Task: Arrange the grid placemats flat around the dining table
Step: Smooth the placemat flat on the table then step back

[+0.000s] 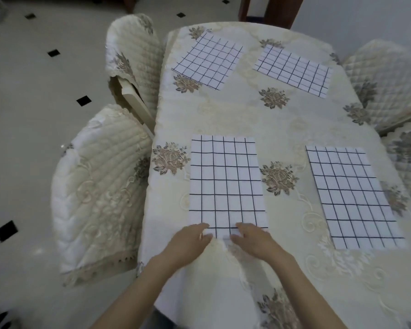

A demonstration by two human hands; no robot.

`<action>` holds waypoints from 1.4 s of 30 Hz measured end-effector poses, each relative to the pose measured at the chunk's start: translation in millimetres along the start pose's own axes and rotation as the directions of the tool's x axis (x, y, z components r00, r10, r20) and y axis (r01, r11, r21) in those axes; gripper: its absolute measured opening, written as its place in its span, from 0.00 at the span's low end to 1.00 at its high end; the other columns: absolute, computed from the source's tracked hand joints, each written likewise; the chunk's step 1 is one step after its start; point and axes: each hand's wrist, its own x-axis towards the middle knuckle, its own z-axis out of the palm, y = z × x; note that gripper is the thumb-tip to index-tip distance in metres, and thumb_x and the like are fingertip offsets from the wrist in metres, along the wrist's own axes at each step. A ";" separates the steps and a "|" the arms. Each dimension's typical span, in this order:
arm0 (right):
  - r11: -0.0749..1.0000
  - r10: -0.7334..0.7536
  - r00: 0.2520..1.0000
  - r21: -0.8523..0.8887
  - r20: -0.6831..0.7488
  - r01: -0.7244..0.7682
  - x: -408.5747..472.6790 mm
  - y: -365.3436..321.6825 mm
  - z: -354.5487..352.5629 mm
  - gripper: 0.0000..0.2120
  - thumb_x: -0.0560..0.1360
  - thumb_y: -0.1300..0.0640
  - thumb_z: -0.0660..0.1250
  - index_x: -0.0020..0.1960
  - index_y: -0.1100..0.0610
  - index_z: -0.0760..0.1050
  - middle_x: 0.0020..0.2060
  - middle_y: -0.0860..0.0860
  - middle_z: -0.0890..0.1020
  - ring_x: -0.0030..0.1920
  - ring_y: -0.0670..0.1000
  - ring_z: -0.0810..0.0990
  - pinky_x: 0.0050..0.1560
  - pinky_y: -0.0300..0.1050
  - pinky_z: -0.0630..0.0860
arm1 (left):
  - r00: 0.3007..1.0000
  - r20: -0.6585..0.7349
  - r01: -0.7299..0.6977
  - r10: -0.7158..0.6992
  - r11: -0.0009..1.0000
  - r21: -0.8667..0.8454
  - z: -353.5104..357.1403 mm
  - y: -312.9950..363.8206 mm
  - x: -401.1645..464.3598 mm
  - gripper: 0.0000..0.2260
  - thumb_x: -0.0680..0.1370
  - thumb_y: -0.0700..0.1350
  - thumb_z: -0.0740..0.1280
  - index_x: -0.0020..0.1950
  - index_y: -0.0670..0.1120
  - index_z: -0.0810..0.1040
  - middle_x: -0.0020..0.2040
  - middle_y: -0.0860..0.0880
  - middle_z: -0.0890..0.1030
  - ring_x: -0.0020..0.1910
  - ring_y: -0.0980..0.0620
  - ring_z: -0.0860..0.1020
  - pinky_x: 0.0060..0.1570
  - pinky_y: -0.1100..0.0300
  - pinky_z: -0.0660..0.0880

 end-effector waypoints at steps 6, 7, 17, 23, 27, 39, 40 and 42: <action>0.764 -0.209 0.976 0.611 -0.067 0.205 -80.3 -90.5 -36.3 0.13 0.80 0.48 0.61 0.62 0.49 0.76 0.57 0.44 0.82 0.58 0.44 0.80 0.64 0.45 0.72 | 0.994 0.001 0.083 -0.106 0.777 -0.624 -87.3 -8.9 -73.2 0.10 0.82 0.48 0.59 0.58 0.47 0.78 0.56 0.48 0.83 0.50 0.51 0.82 0.51 0.63 0.75; 0.714 -0.239 0.965 0.654 -0.108 0.250 -91.6 -107.0 -35.5 0.13 0.80 0.49 0.61 0.61 0.50 0.77 0.55 0.46 0.84 0.57 0.44 0.82 0.64 0.46 0.73 | 0.996 0.013 0.072 -0.089 0.716 -0.695 -105.5 -11.7 -90.5 0.11 0.83 0.48 0.58 0.58 0.47 0.78 0.55 0.48 0.84 0.50 0.50 0.83 0.55 0.59 0.75; 0.333 -0.323 0.926 0.892 -0.196 0.305 -153.0 -277.1 26.9 0.17 0.82 0.52 0.55 0.57 0.61 0.78 0.51 0.57 0.85 0.54 0.55 0.84 0.62 0.50 0.75 | 0.964 -0.252 -0.193 -0.083 0.431 -0.881 -254.8 -137.0 -246.6 0.16 0.82 0.46 0.55 0.58 0.42 0.79 0.52 0.43 0.85 0.47 0.47 0.85 0.50 0.55 0.82; 0.340 -0.438 0.877 0.867 -0.197 0.364 -164.4 -370.7 46.0 0.16 0.82 0.52 0.55 0.54 0.59 0.79 0.49 0.56 0.86 0.51 0.53 0.85 0.61 0.49 0.77 | 0.913 -0.372 -0.270 -0.166 0.437 -0.858 -310.4 -206.0 -300.2 0.15 0.82 0.46 0.56 0.59 0.43 0.79 0.53 0.44 0.85 0.50 0.47 0.84 0.53 0.52 0.79; 0.363 -0.523 0.836 0.844 -0.166 0.395 -156.7 -415.5 49.9 0.17 0.82 0.52 0.55 0.55 0.60 0.79 0.49 0.56 0.86 0.52 0.54 0.84 0.62 0.50 0.76 | 0.881 -0.424 -0.312 -0.211 0.415 -0.855 -332.2 -235.5 -323.9 0.15 0.81 0.47 0.57 0.59 0.43 0.80 0.53 0.44 0.85 0.51 0.46 0.84 0.48 0.56 0.82; 0.394 -0.623 0.781 0.846 -0.041 0.360 -90.7 -522.1 59.4 0.17 0.83 0.52 0.53 0.54 0.59 0.79 0.47 0.55 0.86 0.50 0.52 0.85 0.60 0.49 0.76 | 0.840 -0.425 -0.294 -0.336 0.377 -0.878 -385.3 -301.8 -317.3 0.16 0.82 0.47 0.54 0.60 0.43 0.79 0.53 0.45 0.85 0.51 0.47 0.84 0.50 0.56 0.79; 0.390 -0.628 0.777 0.845 -0.045 0.365 -82.4 -532.4 55.0 0.17 0.83 0.52 0.54 0.54 0.59 0.79 0.48 0.55 0.86 0.50 0.52 0.85 0.60 0.49 0.76 | 0.838 -0.428 -0.295 -0.338 0.379 -0.877 -396.5 -304.2 -310.4 0.16 0.82 0.47 0.54 0.59 0.44 0.79 0.52 0.46 0.85 0.51 0.48 0.84 0.50 0.56 0.79; 0.375 -0.632 0.773 0.849 -0.059 0.372 -62.1 -553.1 42.5 0.17 0.82 0.52 0.54 0.54 0.59 0.79 0.48 0.56 0.86 0.51 0.53 0.85 0.60 0.49 0.77 | 0.836 -0.433 -0.293 -0.338 0.392 -0.872 -423.5 -308.1 -291.3 0.16 0.83 0.47 0.54 0.59 0.44 0.79 0.53 0.46 0.85 0.51 0.48 0.84 0.50 0.55 0.79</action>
